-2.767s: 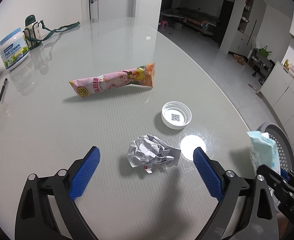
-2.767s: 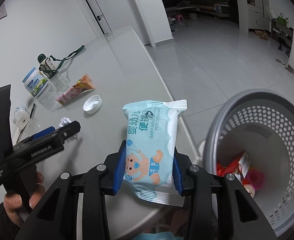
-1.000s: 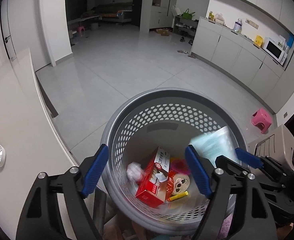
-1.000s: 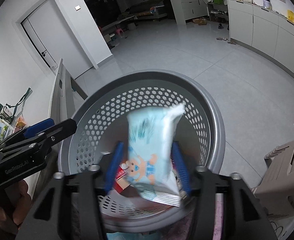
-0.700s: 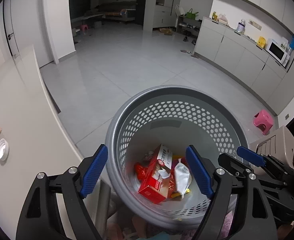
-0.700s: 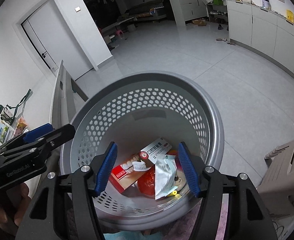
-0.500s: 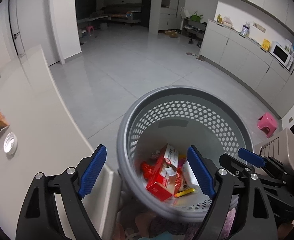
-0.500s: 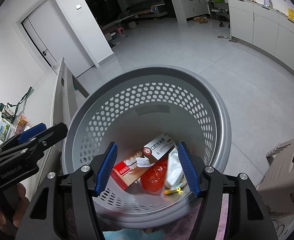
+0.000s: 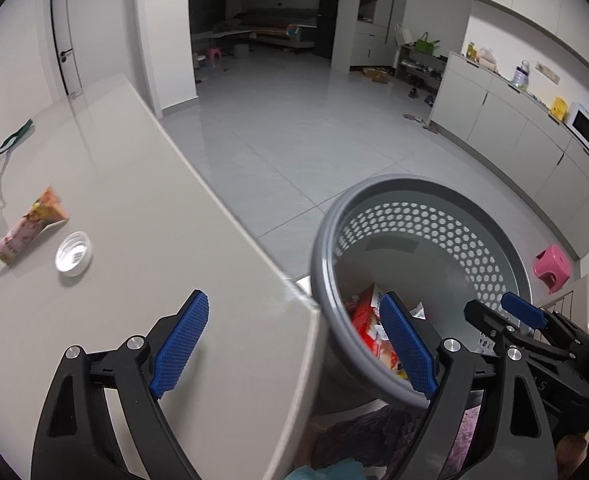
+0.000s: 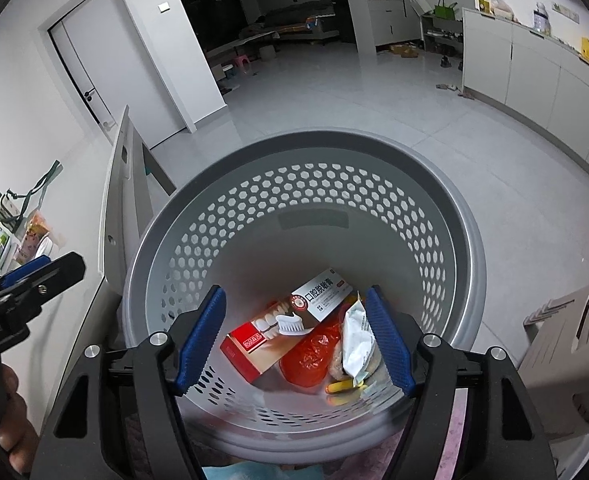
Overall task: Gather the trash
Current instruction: 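Withdraw both open grippers from the basket back over the table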
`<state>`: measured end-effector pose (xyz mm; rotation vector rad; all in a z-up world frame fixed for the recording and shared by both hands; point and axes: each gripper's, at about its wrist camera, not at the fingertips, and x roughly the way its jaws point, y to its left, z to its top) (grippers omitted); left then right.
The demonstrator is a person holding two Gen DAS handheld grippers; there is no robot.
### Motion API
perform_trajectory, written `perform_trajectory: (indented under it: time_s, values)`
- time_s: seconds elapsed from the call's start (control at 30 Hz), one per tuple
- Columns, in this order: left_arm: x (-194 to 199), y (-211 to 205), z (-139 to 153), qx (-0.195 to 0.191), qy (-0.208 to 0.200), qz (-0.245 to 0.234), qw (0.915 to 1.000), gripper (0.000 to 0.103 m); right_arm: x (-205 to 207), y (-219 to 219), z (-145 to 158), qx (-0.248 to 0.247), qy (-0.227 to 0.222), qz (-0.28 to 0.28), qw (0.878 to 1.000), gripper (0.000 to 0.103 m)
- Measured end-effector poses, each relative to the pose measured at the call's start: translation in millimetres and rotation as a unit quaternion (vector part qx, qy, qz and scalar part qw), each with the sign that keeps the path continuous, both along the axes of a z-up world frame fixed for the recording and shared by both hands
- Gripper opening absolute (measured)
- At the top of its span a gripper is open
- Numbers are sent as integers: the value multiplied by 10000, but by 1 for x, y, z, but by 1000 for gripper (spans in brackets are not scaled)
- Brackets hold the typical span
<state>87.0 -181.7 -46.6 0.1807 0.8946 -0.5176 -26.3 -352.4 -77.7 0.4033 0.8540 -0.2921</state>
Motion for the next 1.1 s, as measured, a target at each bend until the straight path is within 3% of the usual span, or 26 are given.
perform_trajectory:
  time_s: [0.27, 0.4, 0.5, 0.9, 1.1]
  values:
    - [6, 27, 11, -92, 70, 59, 9999, 86, 4, 3, 12, -72, -101, -40, 9999, 70]
    - [4, 49, 19, -14, -161, 71, 9998, 88, 2, 3, 15, 290, -254, -141, 9992, 72]
    - [7, 67, 21, -84, -161, 174, 9997, 88, 8, 12, 18, 231, -205, -81, 9995, 72]
    - [27, 134, 31, -235, -255, 738, 9967, 88, 52, 68, 39, 64, -290, 522, 9982, 72]
    - [40, 170, 27, -122, -304, 949, 9949, 88, 79, 106, 45, 83, -278, 908, 9954, 72]
